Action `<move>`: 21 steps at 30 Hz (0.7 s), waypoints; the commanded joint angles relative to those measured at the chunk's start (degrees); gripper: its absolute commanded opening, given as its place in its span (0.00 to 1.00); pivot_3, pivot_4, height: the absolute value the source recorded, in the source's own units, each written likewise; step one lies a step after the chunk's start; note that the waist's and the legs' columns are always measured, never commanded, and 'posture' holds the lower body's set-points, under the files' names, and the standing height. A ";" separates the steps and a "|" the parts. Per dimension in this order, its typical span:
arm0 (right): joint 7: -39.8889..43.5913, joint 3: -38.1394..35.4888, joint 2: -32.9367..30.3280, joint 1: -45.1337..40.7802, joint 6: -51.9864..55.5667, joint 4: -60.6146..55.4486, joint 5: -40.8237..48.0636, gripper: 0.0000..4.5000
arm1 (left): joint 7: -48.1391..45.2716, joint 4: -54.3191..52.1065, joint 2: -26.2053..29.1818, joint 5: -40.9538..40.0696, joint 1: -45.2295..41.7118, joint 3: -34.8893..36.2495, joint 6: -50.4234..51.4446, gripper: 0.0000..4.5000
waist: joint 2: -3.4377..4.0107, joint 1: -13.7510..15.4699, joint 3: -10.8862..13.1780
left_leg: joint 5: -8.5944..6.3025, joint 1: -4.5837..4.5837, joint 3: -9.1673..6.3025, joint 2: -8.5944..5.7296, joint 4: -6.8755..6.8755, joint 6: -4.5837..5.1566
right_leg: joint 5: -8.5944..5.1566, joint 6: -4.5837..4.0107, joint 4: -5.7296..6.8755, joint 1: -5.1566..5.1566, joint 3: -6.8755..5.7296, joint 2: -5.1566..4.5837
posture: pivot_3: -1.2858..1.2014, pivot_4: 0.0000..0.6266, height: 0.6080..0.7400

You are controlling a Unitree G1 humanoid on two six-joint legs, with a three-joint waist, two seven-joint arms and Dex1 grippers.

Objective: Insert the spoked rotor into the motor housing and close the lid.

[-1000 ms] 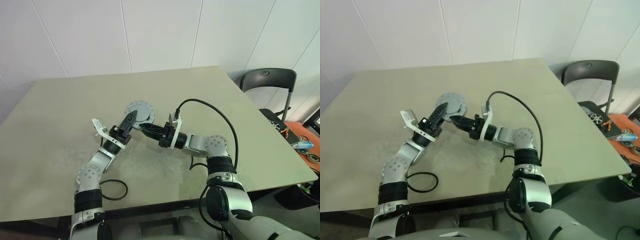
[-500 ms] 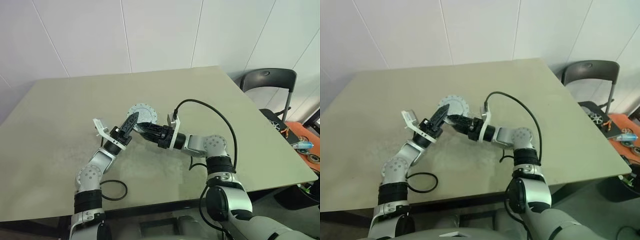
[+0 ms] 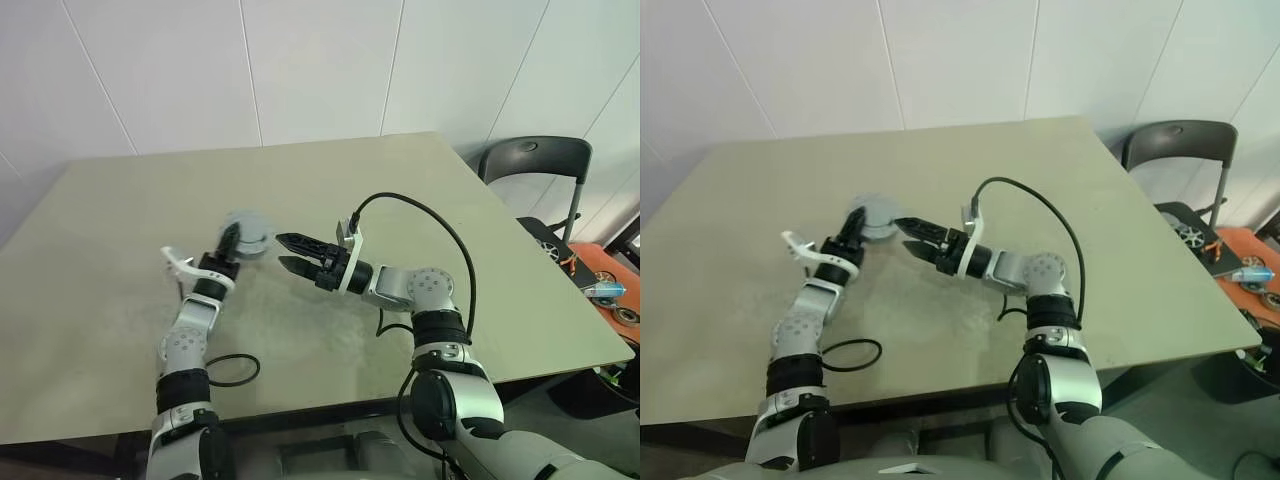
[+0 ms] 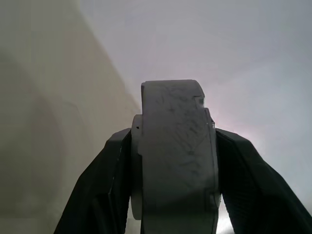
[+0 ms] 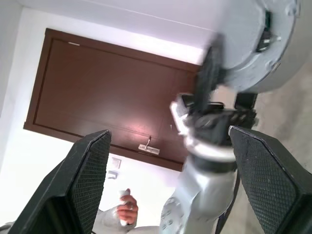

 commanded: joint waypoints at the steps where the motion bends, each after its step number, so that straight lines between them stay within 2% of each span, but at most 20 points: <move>1: 1.20 0.02 0.25 -1.50 0.17 -2.07 1.54 0.89 | 3.72 2.80 2.99 4.43 -3.31 2.93 -9.65 0.52 | -0.03 0.03 -0.01 | 0.00 -0.01 0.00 0.00 -0.01 0.00 | 0.00 0.00 -0.03 0.00 0.00 0.00 | 0.52 0.00 1.00; 10: 2.05 0.38 0.14 -1.29 0.31 -2.59 1.86 0.89 | 2.61 5.51 3.97 2.01 -3.25 6.85 -11.64 0.52 | -0.12 0.60 -0.06 | 0.00 -0.08 0.00 -0.05 0.03 0.00 | 0.01 0.00 -0.05 0.00 -0.02 -0.06 | 0.52 0.00 1.00; 21: 2.33 0.62 -0.15 -1.33 -0.01 -2.13 1.63 0.89 | 5.33 8.47 4.59 3.67 -4.05 8.11 -13.43 0.52 | -0.12 0.05 -0.06 | 0.00 -0.04 0.00 -0.04 0.03 0.00 | 0.01 0.00 -0.01 0.01 -0.01 -0.05 | 0.52 0.00 1.00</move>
